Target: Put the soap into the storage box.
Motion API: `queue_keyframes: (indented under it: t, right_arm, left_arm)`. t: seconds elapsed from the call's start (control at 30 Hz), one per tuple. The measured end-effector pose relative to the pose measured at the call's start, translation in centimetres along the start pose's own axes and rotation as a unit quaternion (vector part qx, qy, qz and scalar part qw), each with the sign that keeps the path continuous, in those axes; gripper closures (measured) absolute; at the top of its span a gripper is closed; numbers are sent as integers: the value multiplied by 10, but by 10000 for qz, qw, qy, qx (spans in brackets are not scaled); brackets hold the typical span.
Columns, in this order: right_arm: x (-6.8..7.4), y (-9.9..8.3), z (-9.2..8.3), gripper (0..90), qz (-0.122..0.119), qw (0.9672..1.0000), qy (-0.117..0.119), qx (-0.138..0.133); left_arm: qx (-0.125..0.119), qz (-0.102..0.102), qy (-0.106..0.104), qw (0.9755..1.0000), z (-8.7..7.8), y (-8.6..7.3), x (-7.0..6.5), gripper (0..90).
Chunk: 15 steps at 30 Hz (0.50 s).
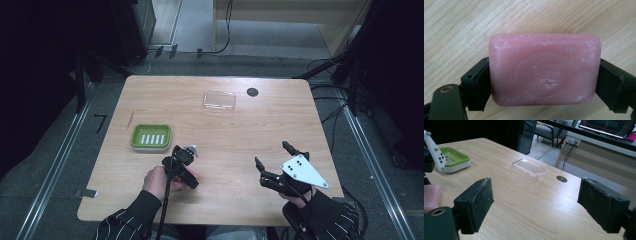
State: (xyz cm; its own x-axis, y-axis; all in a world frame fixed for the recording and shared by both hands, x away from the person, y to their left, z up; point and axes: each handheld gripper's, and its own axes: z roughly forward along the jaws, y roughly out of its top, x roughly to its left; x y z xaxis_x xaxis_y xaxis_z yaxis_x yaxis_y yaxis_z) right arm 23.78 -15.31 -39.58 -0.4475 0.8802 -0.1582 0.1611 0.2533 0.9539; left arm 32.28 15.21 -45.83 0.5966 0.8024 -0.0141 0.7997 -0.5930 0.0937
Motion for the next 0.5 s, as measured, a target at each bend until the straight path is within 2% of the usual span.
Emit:
queue_keyframes:
  t: [0.5]
  right_arm:
    - [0,0,0,132,-4,10000,0,10]
  left_arm:
    - [36,46,-41,10000,-7,-4,7,136]
